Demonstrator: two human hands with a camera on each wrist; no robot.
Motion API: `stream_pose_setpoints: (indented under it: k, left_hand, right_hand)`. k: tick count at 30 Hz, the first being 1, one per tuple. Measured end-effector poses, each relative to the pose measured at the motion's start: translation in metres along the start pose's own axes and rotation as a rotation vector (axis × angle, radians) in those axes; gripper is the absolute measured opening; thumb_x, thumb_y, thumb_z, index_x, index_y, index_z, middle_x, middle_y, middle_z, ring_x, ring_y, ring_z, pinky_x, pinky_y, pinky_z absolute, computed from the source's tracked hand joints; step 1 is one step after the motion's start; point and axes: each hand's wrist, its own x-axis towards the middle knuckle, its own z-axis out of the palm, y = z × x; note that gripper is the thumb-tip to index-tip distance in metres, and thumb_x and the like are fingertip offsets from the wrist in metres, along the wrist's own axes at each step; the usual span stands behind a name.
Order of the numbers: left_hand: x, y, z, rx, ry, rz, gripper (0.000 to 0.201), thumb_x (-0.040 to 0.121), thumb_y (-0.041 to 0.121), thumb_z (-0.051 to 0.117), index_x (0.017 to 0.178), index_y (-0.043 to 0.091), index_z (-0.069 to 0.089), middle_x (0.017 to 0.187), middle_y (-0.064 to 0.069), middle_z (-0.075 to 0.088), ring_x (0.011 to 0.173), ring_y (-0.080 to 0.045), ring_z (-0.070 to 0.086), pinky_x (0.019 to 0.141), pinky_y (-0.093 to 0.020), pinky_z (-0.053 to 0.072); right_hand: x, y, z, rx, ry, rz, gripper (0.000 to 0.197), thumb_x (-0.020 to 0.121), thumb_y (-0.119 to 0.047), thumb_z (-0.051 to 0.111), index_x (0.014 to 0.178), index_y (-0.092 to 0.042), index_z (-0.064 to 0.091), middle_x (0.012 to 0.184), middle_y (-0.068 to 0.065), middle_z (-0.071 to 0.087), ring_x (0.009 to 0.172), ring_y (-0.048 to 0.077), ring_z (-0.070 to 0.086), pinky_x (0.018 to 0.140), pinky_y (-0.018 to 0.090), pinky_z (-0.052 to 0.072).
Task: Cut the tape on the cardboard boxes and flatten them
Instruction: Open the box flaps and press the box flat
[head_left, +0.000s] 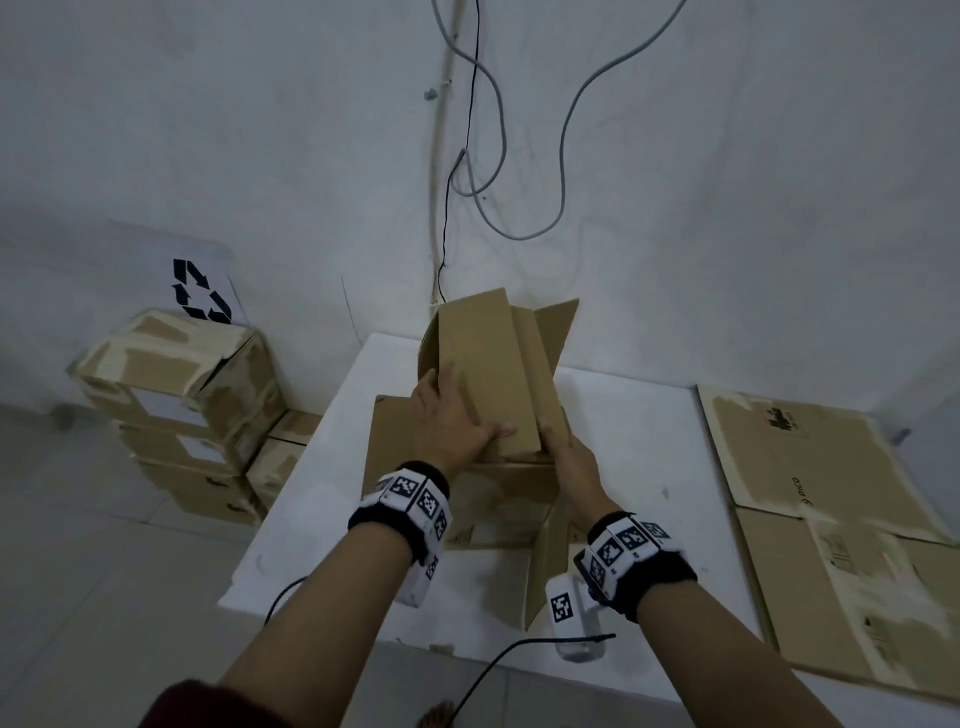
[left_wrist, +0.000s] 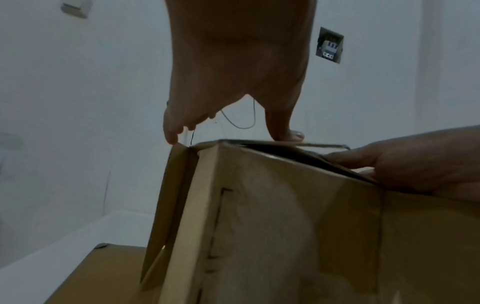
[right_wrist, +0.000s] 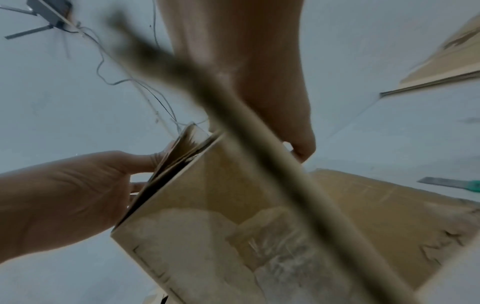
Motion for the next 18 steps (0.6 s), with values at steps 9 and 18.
stream_pose_setpoints:
  k: [9, 18]
  left_hand:
    - [0.011, -0.027, -0.002, -0.316, -0.132, -0.083, 0.123, 0.058, 0.053, 0.086, 0.15, 0.017, 0.014, 0.144, -0.002, 0.037, 0.13, -0.023, 0.041, 0.105, -0.037, 0.037]
    - [-0.027, -0.083, -0.038, 0.532, 0.085, -0.1, 0.079, 0.093, 0.065, 0.016, 0.078, 0.01, 0.072, 0.093, -0.012, 0.062, 0.097, -0.029, 0.055, 0.095, -0.041, 0.038]
  right_hand:
    - [-0.013, 0.0, -0.003, 0.103, -0.108, -0.05, 0.043, 0.071, -0.045, 0.084, 0.106, -0.025, 0.07, 0.101, -0.007, 0.076, 0.096, 0.016, 0.071, 0.094, 0.043, 0.056]
    - [-0.009, -0.004, -0.001, 0.135, -0.105, -0.075, 0.028, 0.077, -0.039, 0.081, 0.1, -0.028, 0.07, 0.101, -0.011, 0.075, 0.1, 0.012, 0.07, 0.091, 0.031, 0.053]
